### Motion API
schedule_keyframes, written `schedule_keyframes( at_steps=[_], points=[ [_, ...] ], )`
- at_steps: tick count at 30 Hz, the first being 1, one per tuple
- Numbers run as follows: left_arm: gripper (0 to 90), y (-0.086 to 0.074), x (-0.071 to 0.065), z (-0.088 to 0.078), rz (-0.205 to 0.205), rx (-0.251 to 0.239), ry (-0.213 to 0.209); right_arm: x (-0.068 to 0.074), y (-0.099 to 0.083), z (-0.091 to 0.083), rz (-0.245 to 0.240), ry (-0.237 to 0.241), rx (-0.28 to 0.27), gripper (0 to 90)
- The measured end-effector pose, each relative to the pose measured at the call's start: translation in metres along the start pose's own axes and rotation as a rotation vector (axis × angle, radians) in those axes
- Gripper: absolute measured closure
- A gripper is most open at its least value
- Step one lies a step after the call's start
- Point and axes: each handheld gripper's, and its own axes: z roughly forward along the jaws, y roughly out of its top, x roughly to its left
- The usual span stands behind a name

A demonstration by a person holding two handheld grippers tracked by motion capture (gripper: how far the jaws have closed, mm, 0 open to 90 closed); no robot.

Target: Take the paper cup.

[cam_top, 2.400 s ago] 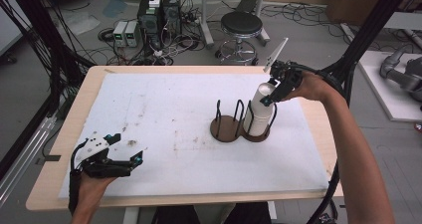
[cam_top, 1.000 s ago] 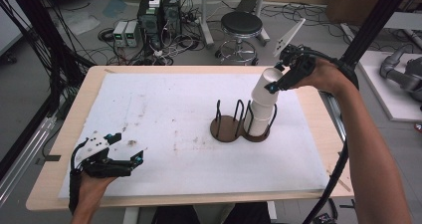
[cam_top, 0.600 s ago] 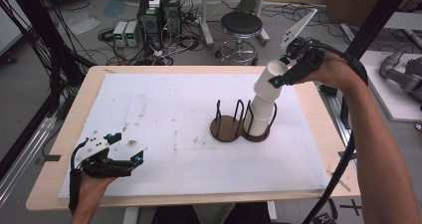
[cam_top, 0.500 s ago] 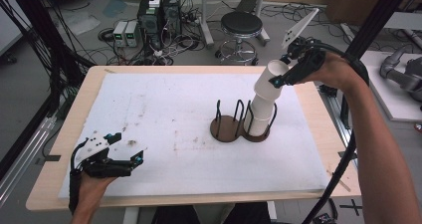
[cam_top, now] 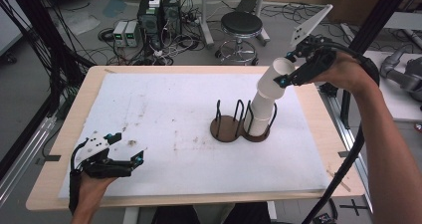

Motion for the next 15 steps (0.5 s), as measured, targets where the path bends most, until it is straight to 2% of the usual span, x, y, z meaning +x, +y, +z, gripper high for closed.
schedule_keyframes(
  at_steps=[3,10,15],
  points=[
    [1.8,0.000,-0.001,-0.001,0.000,-0.001,0.000,0.007,-0.002,-0.007,-0.014,0.006,-0.027,34.5],
    [1.8,0.001,-0.002,0.000,0.006,0.000,-0.002,0.020,-0.008,-0.017,-0.045,0.005,-0.044,34.5],
    [1.8,0.001,-0.003,0.000,0.010,0.003,-0.005,0.032,-0.014,-0.022,-0.058,0.022,-0.064,34.5]
  ],
)
